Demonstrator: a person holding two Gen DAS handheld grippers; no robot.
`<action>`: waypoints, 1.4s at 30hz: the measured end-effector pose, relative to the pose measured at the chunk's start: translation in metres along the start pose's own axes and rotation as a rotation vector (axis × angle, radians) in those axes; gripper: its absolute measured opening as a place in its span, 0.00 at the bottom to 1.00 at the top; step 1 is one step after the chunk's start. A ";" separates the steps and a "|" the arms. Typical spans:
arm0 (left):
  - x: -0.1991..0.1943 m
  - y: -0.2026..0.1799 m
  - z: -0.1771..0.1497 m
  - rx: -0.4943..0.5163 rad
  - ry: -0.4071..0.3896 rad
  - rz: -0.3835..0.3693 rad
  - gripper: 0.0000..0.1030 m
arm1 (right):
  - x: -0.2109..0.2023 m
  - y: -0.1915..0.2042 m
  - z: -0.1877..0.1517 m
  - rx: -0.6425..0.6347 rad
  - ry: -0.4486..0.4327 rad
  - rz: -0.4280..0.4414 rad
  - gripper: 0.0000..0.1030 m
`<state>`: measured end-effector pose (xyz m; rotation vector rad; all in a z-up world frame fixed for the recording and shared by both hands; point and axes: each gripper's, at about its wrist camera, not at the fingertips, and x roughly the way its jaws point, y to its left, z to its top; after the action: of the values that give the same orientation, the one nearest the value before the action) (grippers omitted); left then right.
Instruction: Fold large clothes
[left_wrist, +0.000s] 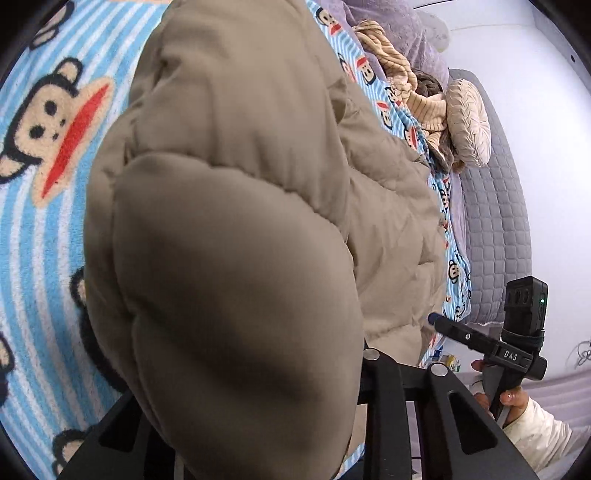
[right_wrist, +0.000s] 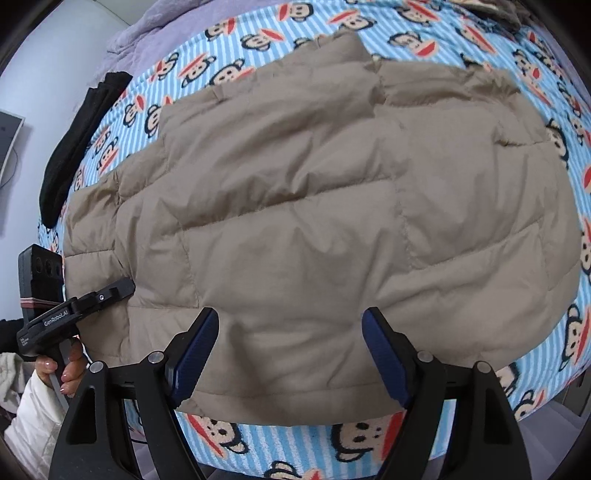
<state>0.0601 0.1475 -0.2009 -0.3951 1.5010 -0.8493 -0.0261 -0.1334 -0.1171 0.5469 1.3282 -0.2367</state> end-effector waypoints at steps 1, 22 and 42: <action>-0.003 -0.006 -0.001 0.005 -0.006 0.004 0.30 | -0.007 -0.003 0.001 -0.010 -0.036 -0.004 0.63; 0.012 -0.232 -0.009 0.142 -0.063 0.144 0.30 | 0.084 -0.028 0.087 -0.009 -0.007 0.200 0.09; 0.213 -0.324 0.033 0.331 0.258 -0.017 0.74 | -0.044 -0.244 -0.011 0.386 -0.126 0.295 0.14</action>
<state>-0.0167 -0.2254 -0.1197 -0.0542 1.5564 -1.1740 -0.1595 -0.3422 -0.1355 1.0280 1.0665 -0.2806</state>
